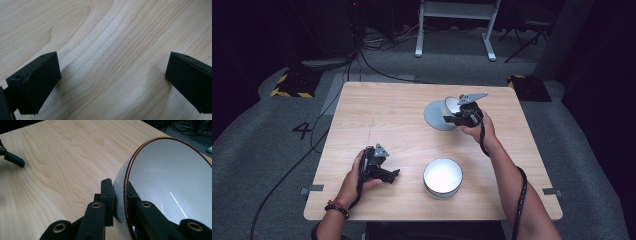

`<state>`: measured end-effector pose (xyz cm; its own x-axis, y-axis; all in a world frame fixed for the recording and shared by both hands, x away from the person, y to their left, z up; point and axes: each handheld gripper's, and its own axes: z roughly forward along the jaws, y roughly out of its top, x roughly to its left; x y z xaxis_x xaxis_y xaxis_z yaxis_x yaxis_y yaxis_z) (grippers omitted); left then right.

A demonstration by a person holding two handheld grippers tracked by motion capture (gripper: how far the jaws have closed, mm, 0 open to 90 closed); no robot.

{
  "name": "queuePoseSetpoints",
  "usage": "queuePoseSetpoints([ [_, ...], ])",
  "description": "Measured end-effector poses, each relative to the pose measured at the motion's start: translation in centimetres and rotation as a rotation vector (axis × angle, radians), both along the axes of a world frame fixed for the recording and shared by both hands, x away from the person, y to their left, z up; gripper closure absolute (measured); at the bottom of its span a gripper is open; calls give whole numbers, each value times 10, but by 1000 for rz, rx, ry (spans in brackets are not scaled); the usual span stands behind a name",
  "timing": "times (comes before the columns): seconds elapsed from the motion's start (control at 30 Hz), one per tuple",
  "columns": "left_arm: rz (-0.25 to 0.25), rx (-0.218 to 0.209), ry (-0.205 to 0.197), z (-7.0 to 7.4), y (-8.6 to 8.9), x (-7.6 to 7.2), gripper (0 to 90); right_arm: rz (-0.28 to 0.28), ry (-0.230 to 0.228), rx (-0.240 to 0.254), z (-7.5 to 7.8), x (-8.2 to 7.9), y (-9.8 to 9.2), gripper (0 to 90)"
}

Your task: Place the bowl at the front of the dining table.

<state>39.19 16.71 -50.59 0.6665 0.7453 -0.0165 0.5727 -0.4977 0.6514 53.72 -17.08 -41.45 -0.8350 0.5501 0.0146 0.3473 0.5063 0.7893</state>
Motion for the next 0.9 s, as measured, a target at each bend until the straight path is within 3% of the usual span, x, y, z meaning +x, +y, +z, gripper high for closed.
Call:
queuePoseSetpoints([
  [0.5,-4,4,-1,0,0,0,3,-18,15,-11,-9,23,14,825],
  [0.6,0,2,-2,0,0,0,3,-25,11,-32,-13,27,16,824],
  [0.77,-1,2,-1,0,0,0,3,-45,30,-14,-15,33,15,825],
  [0.9,-1,1,3,0,0,0,3,-52,16,-26,-16,40,14,825],
])
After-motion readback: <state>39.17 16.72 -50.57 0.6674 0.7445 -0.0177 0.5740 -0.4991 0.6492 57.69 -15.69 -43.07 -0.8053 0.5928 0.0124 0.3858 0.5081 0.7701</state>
